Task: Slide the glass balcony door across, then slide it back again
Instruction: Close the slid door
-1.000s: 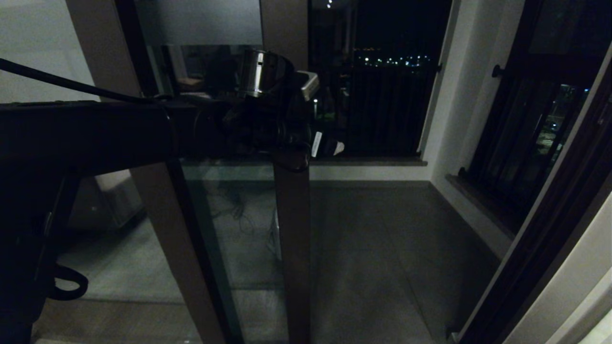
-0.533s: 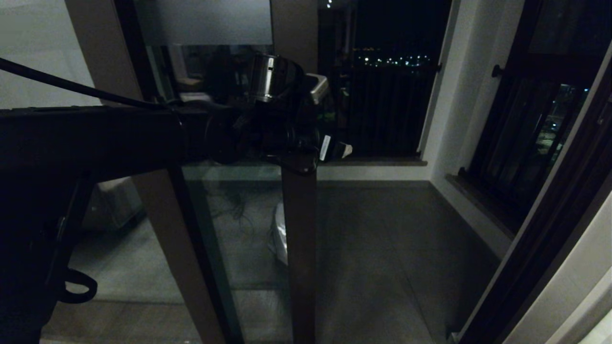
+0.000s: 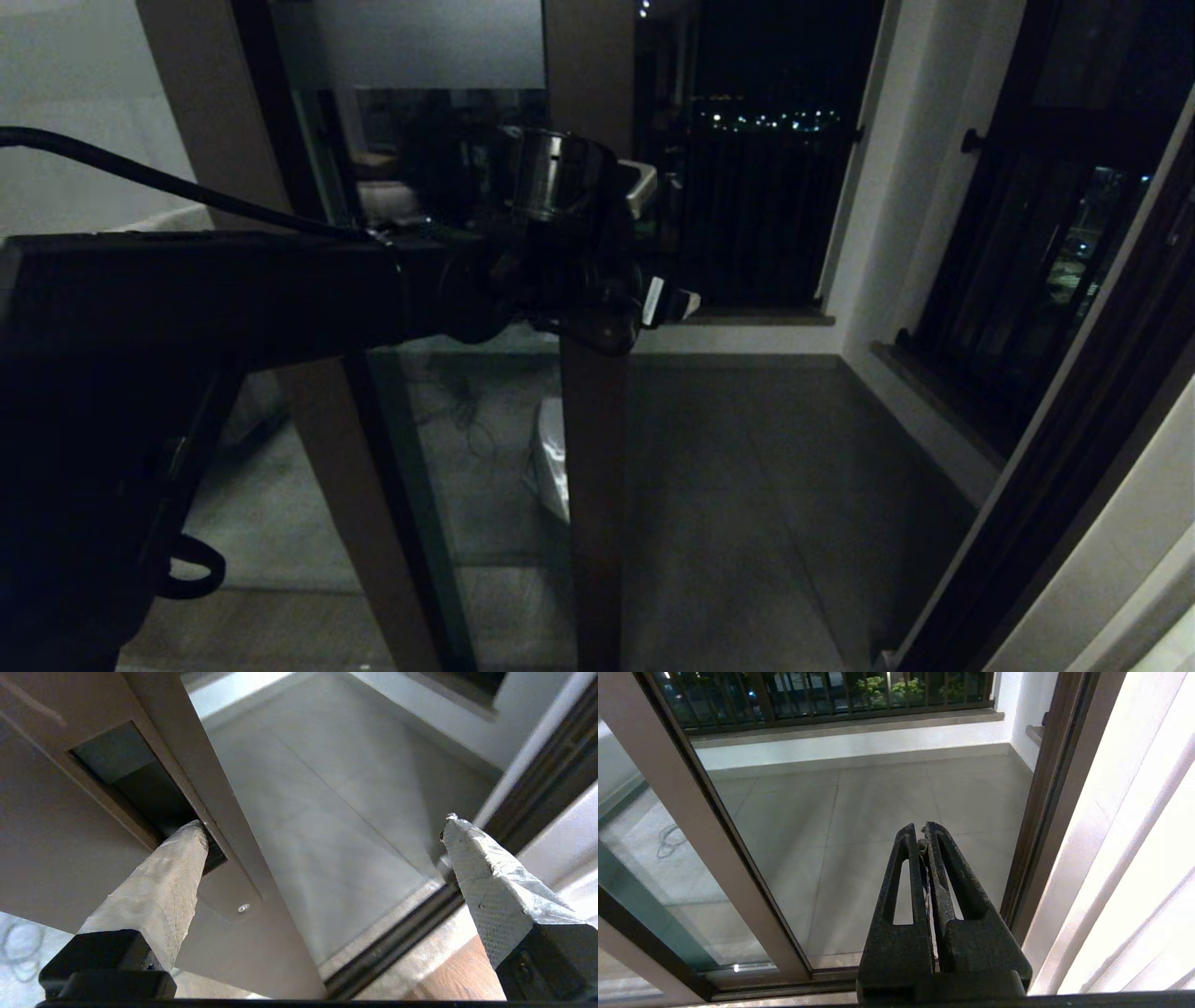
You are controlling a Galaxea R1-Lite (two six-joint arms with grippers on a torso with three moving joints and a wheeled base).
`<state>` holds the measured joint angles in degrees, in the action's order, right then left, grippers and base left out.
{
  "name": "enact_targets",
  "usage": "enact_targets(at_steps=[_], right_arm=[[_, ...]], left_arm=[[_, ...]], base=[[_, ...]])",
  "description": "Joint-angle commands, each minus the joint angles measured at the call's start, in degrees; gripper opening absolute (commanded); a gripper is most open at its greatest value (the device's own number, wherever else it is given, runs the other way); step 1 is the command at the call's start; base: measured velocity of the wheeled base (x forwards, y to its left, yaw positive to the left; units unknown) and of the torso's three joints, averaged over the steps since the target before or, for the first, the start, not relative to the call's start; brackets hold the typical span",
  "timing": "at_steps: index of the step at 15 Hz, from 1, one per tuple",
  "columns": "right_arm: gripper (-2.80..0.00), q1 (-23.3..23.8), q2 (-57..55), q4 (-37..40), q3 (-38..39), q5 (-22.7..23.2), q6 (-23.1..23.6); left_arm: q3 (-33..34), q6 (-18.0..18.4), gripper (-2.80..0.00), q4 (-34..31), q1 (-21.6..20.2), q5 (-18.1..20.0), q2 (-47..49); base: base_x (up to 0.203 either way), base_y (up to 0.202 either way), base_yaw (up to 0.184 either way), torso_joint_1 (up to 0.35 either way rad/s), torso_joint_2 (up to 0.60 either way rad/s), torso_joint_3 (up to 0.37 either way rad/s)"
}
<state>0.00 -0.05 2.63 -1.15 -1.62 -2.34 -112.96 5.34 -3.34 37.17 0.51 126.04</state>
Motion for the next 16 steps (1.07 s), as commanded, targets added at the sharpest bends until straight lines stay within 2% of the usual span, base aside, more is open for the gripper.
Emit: enact_targets(at_steps=[1, 16], right_arm=[[-2.80, 0.00, -0.04, 0.00, 0.00, 0.01, -0.03], [-2.80, 0.00, -0.04, 0.00, 0.00, 0.04, -0.03]], left_arm=[[-0.16, 0.29, 0.00, 1.19, 0.53, 0.28, 0.87], [-0.16, 0.29, 0.00, 4.82, 2.54, 0.02, 2.98]], base=[[0.000, 0.000, 0.000, 0.000, 0.00, 0.000], [0.000, 0.000, 0.000, 0.000, 0.00, 0.000]])
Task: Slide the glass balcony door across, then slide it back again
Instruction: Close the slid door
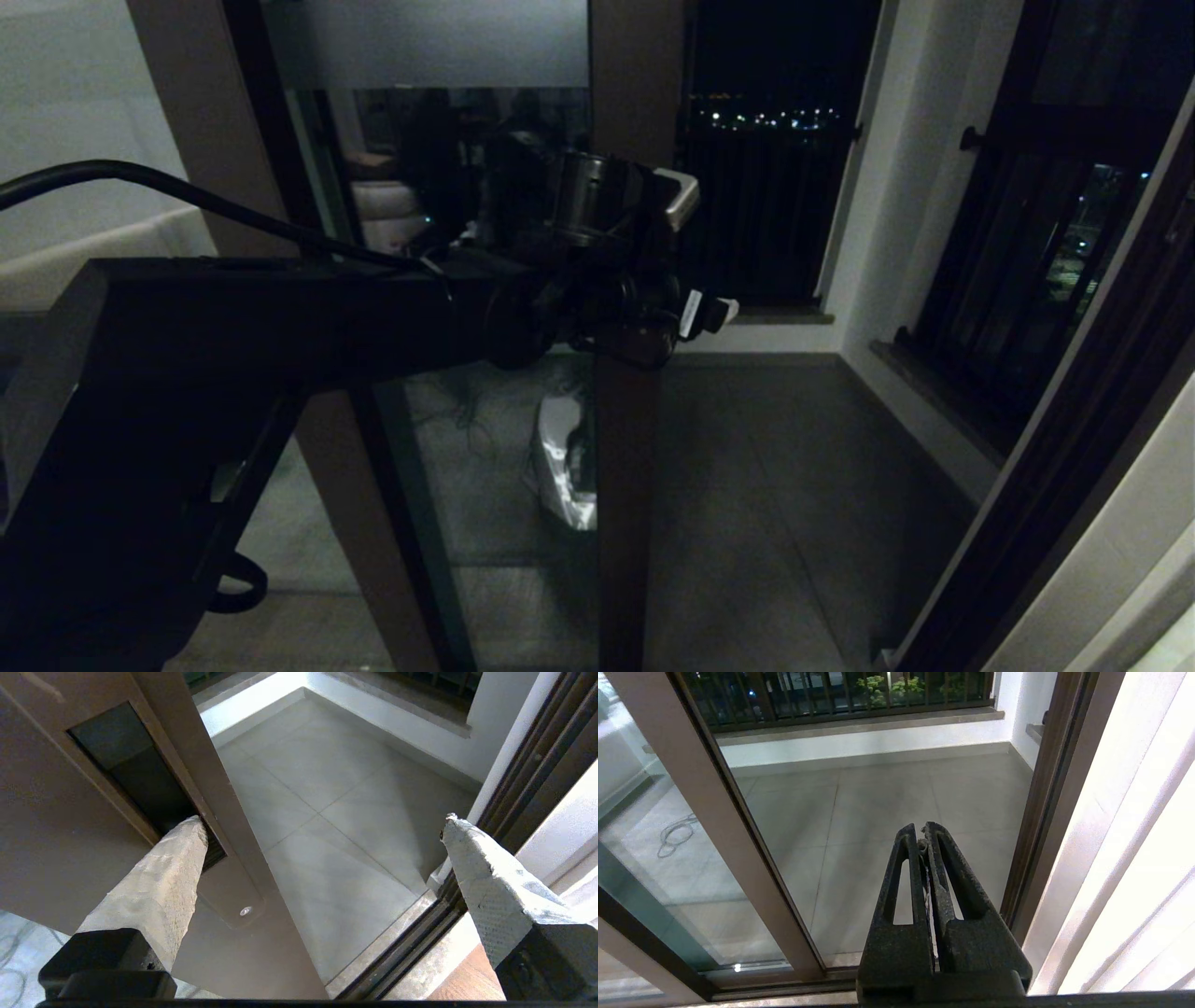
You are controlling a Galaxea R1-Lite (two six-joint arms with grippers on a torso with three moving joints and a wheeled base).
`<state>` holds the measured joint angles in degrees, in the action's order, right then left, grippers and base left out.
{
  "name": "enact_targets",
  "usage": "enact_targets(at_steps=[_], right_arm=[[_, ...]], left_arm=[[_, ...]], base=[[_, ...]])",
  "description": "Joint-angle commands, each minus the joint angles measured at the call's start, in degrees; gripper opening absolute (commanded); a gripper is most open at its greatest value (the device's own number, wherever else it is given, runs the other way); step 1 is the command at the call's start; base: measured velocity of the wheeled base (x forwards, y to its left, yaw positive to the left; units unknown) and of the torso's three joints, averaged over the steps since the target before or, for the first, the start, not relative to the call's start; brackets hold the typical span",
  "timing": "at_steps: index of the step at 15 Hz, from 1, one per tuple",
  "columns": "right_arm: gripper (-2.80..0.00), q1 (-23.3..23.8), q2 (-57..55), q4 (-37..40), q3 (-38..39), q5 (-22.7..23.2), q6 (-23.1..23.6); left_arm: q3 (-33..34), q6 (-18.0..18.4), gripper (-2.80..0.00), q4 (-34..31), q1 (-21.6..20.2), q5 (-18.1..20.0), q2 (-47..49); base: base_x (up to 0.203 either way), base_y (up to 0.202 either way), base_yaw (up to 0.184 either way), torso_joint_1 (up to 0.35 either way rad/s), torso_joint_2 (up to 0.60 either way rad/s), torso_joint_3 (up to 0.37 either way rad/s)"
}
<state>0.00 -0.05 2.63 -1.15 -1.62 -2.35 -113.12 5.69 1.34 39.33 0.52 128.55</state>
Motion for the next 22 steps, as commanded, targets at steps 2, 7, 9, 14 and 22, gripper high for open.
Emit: enact_targets(at_steps=[2, 7, 9, 14, 22], right_arm=[[-2.80, 0.00, -0.04, 0.00, 0.00, -0.05, -0.02], [-2.80, 0.00, -0.04, 0.00, 0.00, -0.05, -0.02], [-2.80, 0.00, -0.04, 0.00, 0.00, -0.02, -0.02], [-2.80, 0.00, -0.04, 0.00, 0.00, 0.01, -0.02], [-2.80, 0.00, -0.04, 0.00, 0.00, -0.05, -0.02]], left_arm=[[-0.02, 0.02, 0.00, 0.33, 0.48, 0.00, 0.56], [-0.17, -0.03, 0.00, 0.50, 0.58, 0.11, 1.07], [-0.14, 0.02, 0.00, 0.50, 1.13, 0.35, 1.20], [-0.17, 0.02, 0.00, 0.50, 1.89, 0.62, 1.88], [-0.17, 0.02, 0.00, 2.61, 3.46, 0.36, 3.02]], base=[[0.000, 0.000, 0.000, 0.000, 0.00, 0.000], [0.000, 0.000, 0.000, 0.000, 0.00, 0.000], [0.000, 0.000, 0.000, 0.000, 0.00, 0.000], [0.000, 0.000, 0.000, 0.000, 0.00, 0.000], [0.000, 0.000, 0.000, 0.000, 0.00, 0.000]])
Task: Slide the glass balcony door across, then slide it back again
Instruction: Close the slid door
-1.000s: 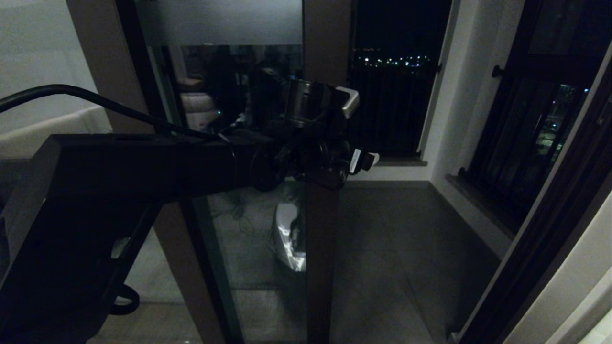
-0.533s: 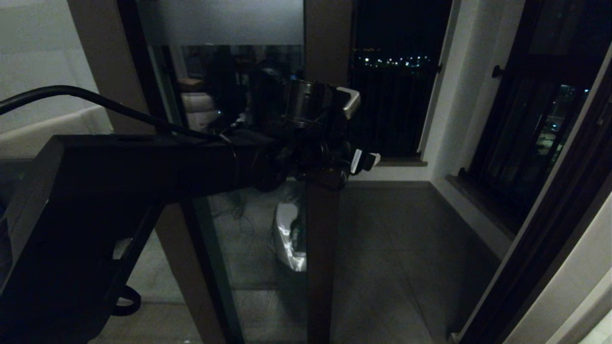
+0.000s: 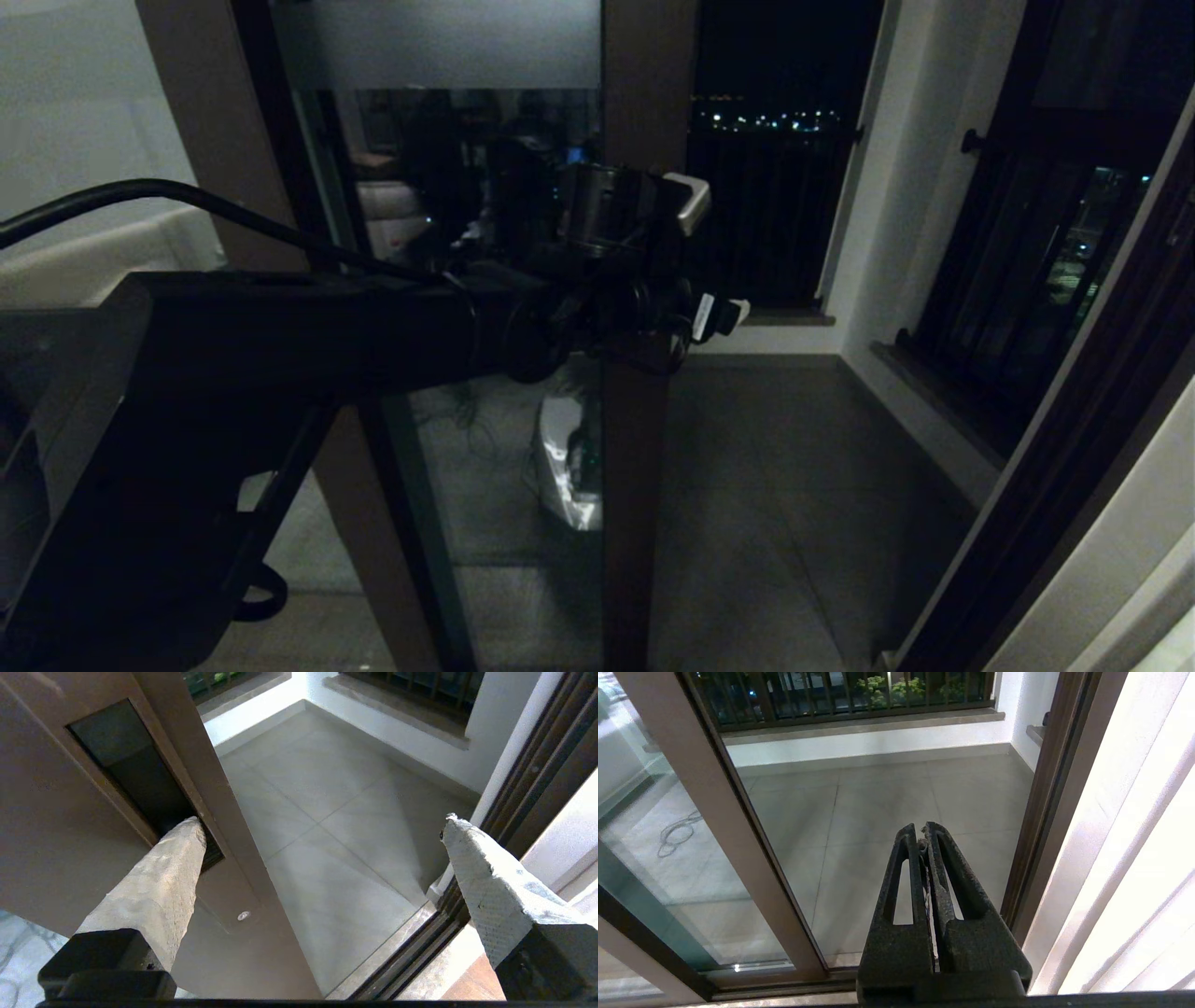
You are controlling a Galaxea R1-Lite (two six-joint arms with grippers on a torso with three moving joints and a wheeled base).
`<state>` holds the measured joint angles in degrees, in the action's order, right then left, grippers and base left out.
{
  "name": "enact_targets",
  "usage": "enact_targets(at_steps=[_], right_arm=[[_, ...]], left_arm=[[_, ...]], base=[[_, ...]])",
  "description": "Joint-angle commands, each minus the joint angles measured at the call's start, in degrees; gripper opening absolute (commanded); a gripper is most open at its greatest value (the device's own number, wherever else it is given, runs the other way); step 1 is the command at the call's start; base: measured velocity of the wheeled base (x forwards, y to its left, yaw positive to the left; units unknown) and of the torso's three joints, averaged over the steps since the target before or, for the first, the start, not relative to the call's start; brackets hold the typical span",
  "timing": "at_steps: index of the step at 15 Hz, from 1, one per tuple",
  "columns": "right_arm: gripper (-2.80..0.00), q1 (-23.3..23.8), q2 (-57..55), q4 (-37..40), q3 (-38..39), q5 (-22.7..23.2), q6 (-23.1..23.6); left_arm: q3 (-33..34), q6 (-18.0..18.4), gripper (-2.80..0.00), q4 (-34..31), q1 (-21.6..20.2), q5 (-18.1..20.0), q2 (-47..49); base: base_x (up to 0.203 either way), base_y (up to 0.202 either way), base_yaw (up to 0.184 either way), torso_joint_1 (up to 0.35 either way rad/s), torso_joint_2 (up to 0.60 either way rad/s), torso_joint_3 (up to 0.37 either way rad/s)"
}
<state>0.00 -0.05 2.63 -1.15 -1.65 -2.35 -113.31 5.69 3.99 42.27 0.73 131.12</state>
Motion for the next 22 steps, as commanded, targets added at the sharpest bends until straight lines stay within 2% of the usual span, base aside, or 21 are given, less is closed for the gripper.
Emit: enact_targets(at_steps=[1, 12, 15, 17, 19, 22], right_arm=[[-2.80, 0.00, -0.04, 0.00, 0.00, -0.02, -0.02], [-2.80, 0.00, -0.04, 0.00, 0.00, 0.00, -0.02], [-2.80, 0.00, -0.04, 0.00, 0.00, -0.02, -0.02], [-2.80, 0.00, -0.04, 0.00, 0.00, 0.06, -0.02], [-2.80, 0.00, -0.04, 0.00, 0.00, -0.02, -0.02], [-2.80, 0.00, -0.04, 0.00, 0.00, -0.02, -0.02]], left_arm=[[0.02, 0.02, 0.00, -0.05, 0.79, 0.14, 0.45], [0.18, -0.24, 0.00, 0.06, 1.94, -0.37, -1.84], [0.28, -0.33, 0.00, 0.11, 1.94, -4.07, -5.30], [0.45, -0.52, 0.00, 0.14, 1.94, -7.08, -7.85], [2.27, -1.84, 0.00, -0.27, 1.94, -8.07, -12.30], [10.01, -2.48, 0.00, -3.02, 1.94, -8.26, -23.95]], base=[[0.000, 0.000, 0.000, 0.000, 0.00, 0.000], [0.000, 0.000, 0.000, 0.000, 0.00, 0.000], [0.000, 0.000, 0.000, 0.000, 0.00, 0.000], [0.000, 0.000, 0.000, 0.000, 0.00, 0.000], [0.000, 0.000, 0.000, 0.000, 0.00, 0.000], [0.000, 0.000, 0.000, 0.000, 0.00, 0.000]])
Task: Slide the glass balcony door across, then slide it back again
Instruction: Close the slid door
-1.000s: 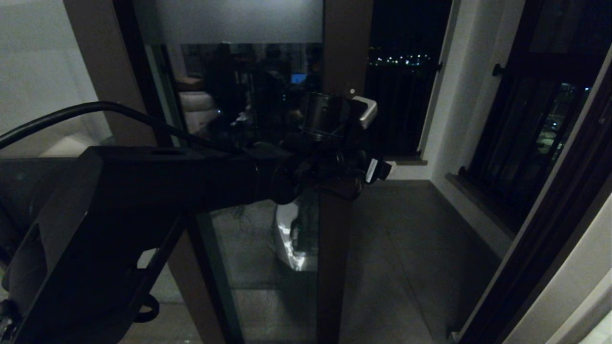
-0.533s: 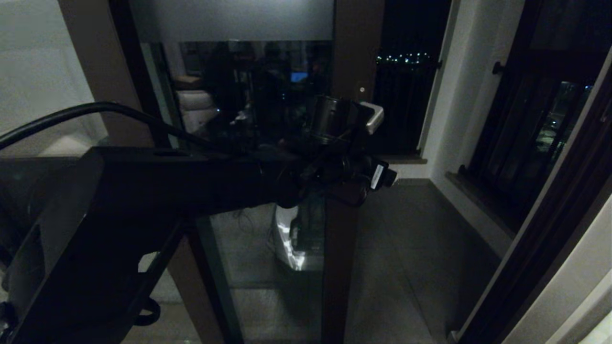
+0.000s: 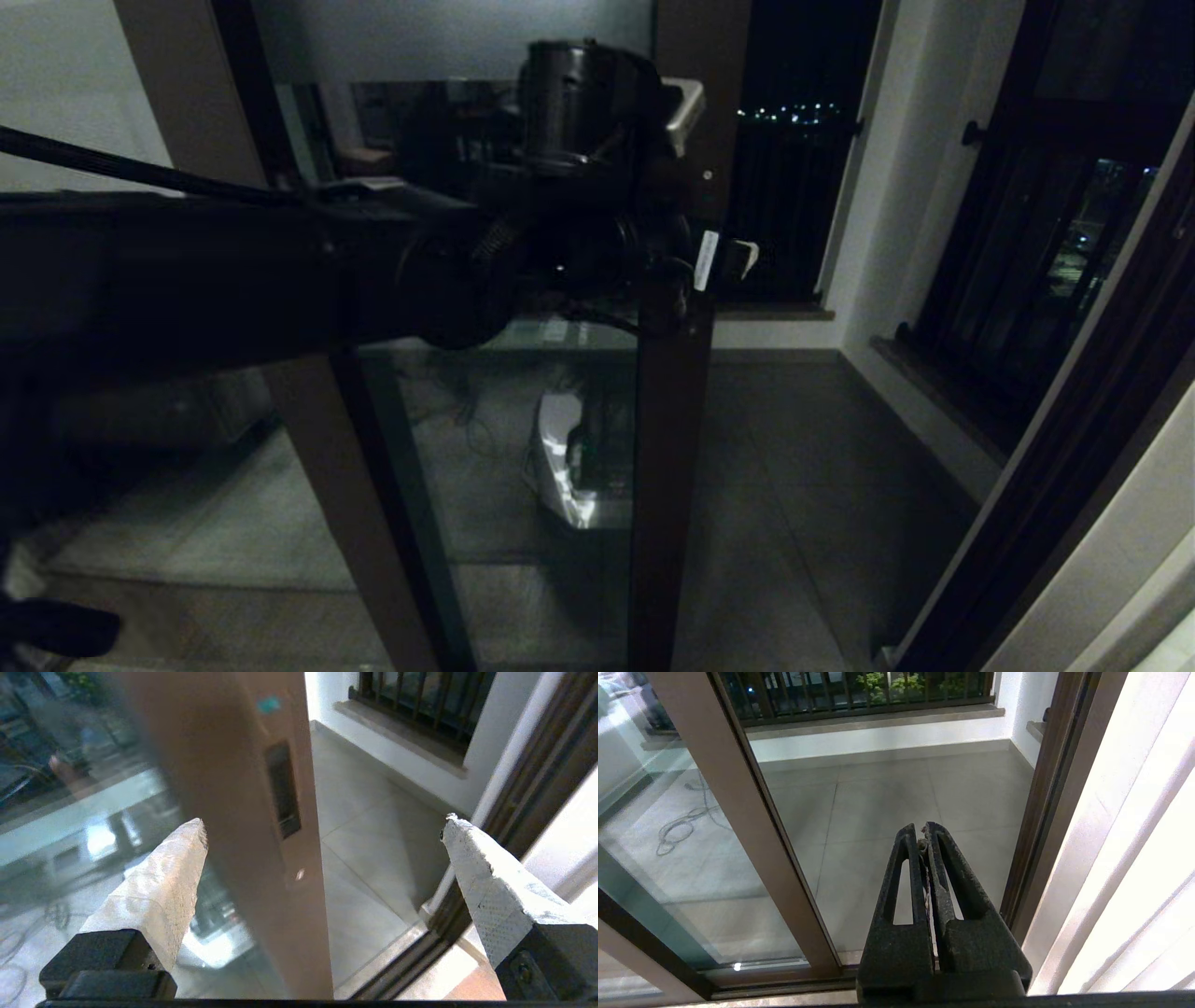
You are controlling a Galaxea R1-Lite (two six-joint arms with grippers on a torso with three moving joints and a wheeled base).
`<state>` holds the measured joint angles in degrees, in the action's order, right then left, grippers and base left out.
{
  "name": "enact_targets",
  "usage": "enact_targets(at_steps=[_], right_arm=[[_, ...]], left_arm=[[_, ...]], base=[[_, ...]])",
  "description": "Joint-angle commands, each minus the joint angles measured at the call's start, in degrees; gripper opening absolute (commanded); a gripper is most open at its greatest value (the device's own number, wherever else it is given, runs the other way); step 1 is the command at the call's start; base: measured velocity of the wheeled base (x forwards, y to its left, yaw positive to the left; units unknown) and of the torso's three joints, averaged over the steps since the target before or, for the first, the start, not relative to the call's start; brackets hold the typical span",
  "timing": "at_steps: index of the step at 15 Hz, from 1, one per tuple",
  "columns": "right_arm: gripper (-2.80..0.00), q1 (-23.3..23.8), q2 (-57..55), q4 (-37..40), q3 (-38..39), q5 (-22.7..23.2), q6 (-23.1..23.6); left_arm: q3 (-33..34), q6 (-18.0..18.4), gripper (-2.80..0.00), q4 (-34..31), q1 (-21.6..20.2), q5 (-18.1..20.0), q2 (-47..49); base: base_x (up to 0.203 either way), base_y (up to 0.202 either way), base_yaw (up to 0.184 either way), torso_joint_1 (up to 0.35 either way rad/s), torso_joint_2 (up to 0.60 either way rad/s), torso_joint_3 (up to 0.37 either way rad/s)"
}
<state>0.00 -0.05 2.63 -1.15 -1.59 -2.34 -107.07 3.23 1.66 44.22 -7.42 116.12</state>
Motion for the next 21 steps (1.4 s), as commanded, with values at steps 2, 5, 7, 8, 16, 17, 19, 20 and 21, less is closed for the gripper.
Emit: enact_targets(at_steps=[2, 5, 7, 8, 16, 17, 19, 20, 21], right_arm=[[-2.80, 0.00, -0.04, 0.00, 0.00, 0.01, -0.03], [-2.80, 0.00, -0.04, 0.00, 0.00, -0.08, -0.03], [-2.80, 0.00, -0.04, 0.00, 0.00, -0.08, -0.03], [-2.80, 0.00, -0.04, 0.00, 0.00, -0.08, -0.03], [-2.80, 0.00, -0.04, 0.00, 0.00, 0.01, -0.03], [-2.80, 0.00, -0.04, 0.00, 0.00, -0.07, -0.03], [-2.80, 0.00, -0.04, 0.08, 0.00, -0.08, -0.03], [-2.80, 0.00, -0.04, 0.00, 0.00, -0.05, -0.03], [-2.80, 0.00, -0.04, 0.00, 0.00, -0.07, -0.03]], left_arm=[[11.50, -0.16, 0.00, -3.00, -0.10, -0.17, -19.53], [24.50, -0.27, 0.00, -6.64, -1.57, -0.82, -36.65], [33.00, -0.60, -2.80, -9.39, -5.26, -2.10, -46.42], [36.46, -0.96, -2.80, -11.72, -7.94, -2.77, -50.80], [55.00, -1.81, -2.80, -19.04, -35.39, 0.96, -78.44], [57.21, -1.80, -2.80, -18.44, -36.85, 4.69, -81.53], [61.03, -1.61, -2.80, -17.82, -39.48, 10.07, -87.43], [62.77, -1.65, -2.80, -17.67, -40.67, 11.18, -90.16], [64.40, -1.60, -2.80, -17.51, -41.30, 12.03, -93.06]], base=[[0.000, 0.000, 0.000, 0.000, 0.00, 0.000], [0.000, 0.000, 0.000, 0.000, 0.00, 0.000], [0.000, 0.000, 0.000, 0.000, 0.00, 0.000], [0.000, 0.000, 0.000, 0.000, 0.00, 0.000], [0.000, 0.000, 0.000, 0.000, 0.00, 0.000], [0.000, 0.000, 0.000, 0.000, 0.00, 0.000], [0.000, 0.000, 0.000, 0.000, 0.00, 0.000], [0.000, 0.000, 0.000, 0.000, 0.00, 0.000], [0.000, 0.000, 0.000, 0.000, 0.00, 0.000]])
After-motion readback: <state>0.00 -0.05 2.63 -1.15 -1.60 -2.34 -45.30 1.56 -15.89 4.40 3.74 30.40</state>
